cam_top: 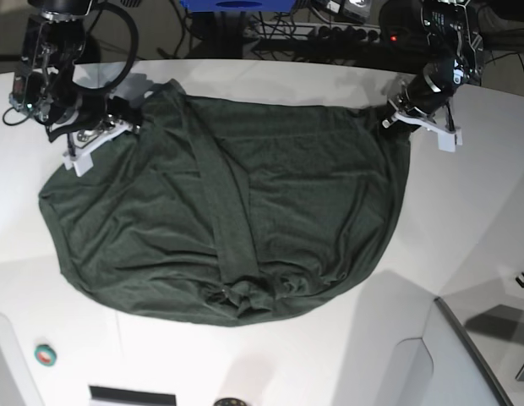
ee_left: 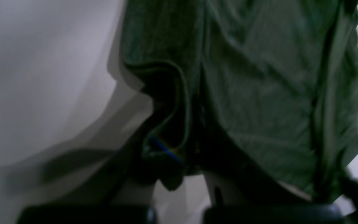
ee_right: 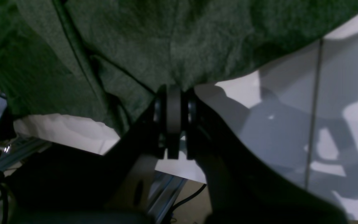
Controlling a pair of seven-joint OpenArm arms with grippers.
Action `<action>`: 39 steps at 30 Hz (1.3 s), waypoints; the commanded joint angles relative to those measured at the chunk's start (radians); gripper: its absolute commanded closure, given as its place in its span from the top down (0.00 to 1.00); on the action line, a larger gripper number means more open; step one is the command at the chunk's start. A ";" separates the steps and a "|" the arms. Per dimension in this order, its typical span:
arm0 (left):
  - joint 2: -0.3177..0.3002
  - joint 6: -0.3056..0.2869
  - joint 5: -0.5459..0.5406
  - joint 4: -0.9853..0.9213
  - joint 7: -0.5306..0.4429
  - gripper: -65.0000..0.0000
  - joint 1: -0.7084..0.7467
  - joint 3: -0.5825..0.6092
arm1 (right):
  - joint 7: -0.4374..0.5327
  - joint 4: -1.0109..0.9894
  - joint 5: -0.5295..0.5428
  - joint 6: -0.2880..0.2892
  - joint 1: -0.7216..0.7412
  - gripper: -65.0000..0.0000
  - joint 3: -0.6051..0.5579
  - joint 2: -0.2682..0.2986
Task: Layout the t-shirt on the table in an organized manner, then fold the t-shirt properly
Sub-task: 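Hold the shirt edge with both grippers and stretch it apart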
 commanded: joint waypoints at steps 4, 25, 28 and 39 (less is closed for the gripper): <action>-0.009 0.026 0.027 0.095 0.029 0.00 0.061 -0.009 | 0.008 0.014 0.018 0.000 0.009 0.01 0.069 -0.023; -0.023 0.026 0.027 0.104 0.031 0.00 0.073 -0.002 | 0.008 -0.069 0.012 0.008 0.073 0.58 0.354 -0.015; -0.023 0.026 0.027 0.104 0.031 0.00 0.073 -0.002 | 0.008 -0.195 0.015 0.008 0.115 0.59 0.371 0.019; -0.023 0.026 0.027 0.104 0.031 0.00 0.073 -0.002 | 0.008 -0.296 0.017 0.011 0.145 0.58 0.299 0.022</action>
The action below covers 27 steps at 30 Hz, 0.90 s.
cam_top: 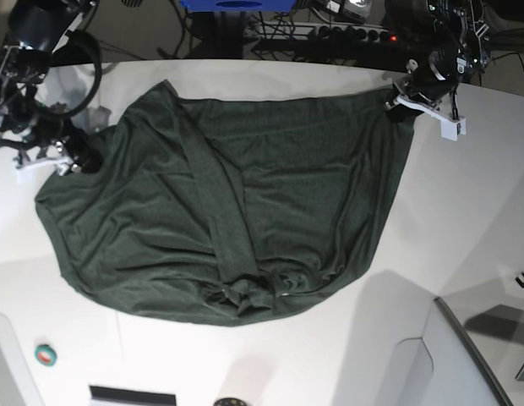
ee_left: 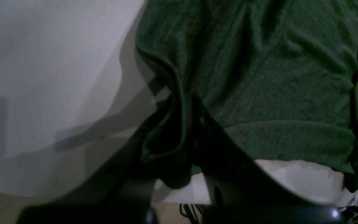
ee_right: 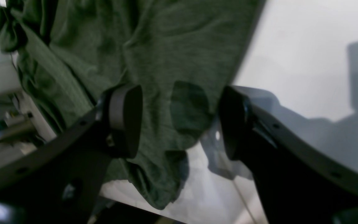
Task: Layout the t-shirt on the table in an organized manner, then fold the t-shirt properly
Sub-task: 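Hold the shirt edge with both grippers and stretch it apart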
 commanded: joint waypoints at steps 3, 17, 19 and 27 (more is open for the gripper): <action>-0.010 0.001 0.001 0.015 -0.001 0.00 0.003 -0.002 | -0.042 -0.023 -0.088 -0.005 -0.015 0.58 -0.035 -0.015; -0.010 0.001 0.001 0.020 -0.001 0.00 0.001 -0.004 | -0.051 -0.052 -0.086 0.025 -0.026 0.58 -0.049 -0.043; -0.010 0.001 0.001 0.021 -0.001 0.00 0.001 -0.004 | -0.057 -0.052 -0.088 0.025 -0.031 0.58 -0.049 -0.043; -0.010 0.001 0.001 0.020 -0.001 0.00 0.000 -0.004 | -0.057 -0.052 -0.088 0.027 -0.028 0.58 -0.051 -0.043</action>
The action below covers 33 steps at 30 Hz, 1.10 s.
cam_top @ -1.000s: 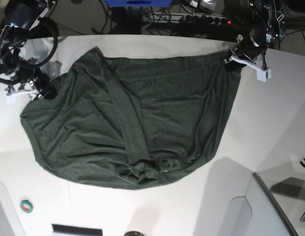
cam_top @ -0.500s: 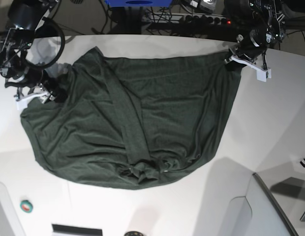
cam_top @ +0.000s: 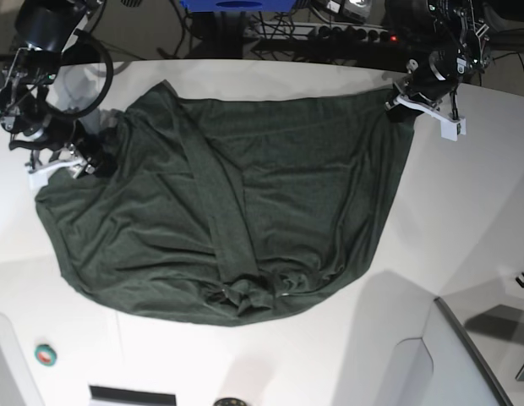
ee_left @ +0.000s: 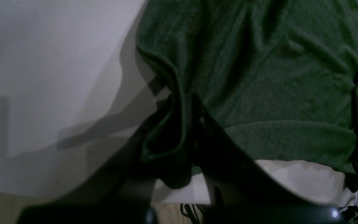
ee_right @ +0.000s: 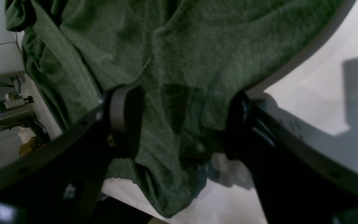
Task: Layout the t-shirt on the table in an organized manner, then fold the t-shirt properly
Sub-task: 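Hold the shirt edge with both grippers and stretch it apart, then lift the shirt with both grippers and swing it down flat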
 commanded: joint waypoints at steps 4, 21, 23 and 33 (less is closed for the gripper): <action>-0.010 0.000 -0.003 0.016 -0.002 0.00 -0.002 -0.004 | -0.099 -0.031 -0.100 -0.024 -0.022 0.56 -0.012 -0.028; -0.071 0.000 -0.003 0.185 0.118 0.00 0.035 -0.013 | -0.255 0.136 -0.100 -0.032 -0.027 0.01 -0.003 -0.026; -0.092 0.003 -0.003 0.257 0.118 0.00 0.055 -0.011 | -0.278 0.190 -0.104 -0.032 -0.041 0.01 -0.003 -0.026; -0.137 0.003 -0.001 0.315 0.223 0.00 -0.017 -0.002 | -0.312 0.345 -0.106 -0.225 -0.059 0.01 -0.014 -0.020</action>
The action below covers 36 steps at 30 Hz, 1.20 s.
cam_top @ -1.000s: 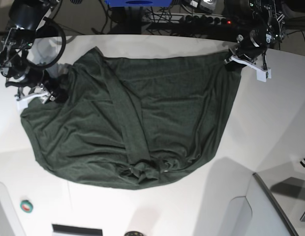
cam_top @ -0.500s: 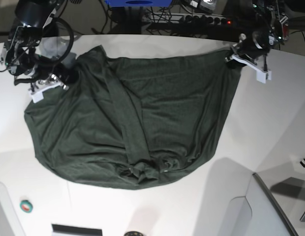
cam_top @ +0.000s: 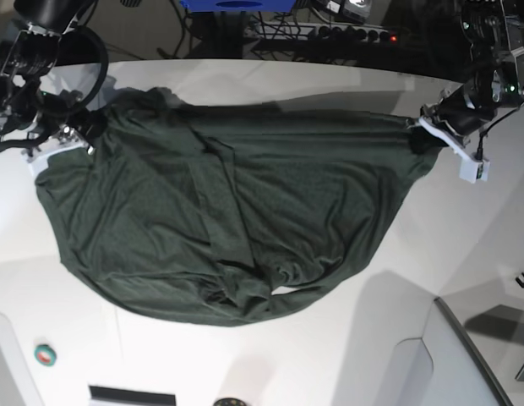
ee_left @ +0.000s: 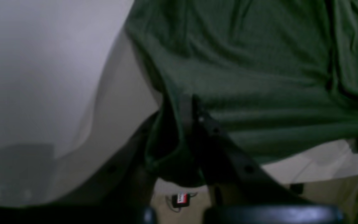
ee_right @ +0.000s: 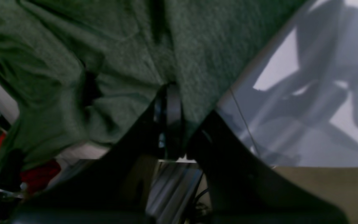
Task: Layout the t-shirt on the table in an organized manner, then fold the t-shirt properly
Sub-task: 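Lift the shirt with both grippers and swing it down flat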
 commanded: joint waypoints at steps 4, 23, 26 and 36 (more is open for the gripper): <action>-0.010 0.001 -0.007 -0.057 -0.004 0.00 -0.076 0.055 | 0.006 -0.082 0.008 -0.030 0.092 0.01 0.000 0.052; 0.097 0.001 0.387 -0.548 0.019 0.00 -1.150 0.312 | 0.320 -0.638 0.014 -0.023 1.091 0.01 -0.471 0.409; 0.097 0.001 0.378 -0.505 0.113 0.00 -1.286 0.312 | 0.254 -0.522 0.014 -0.023 1.184 0.01 -0.473 0.436; 0.091 0.001 0.381 -0.151 0.236 0.00 -1.078 0.273 | 0.133 -0.150 0.014 -0.030 0.956 0.01 -0.464 0.449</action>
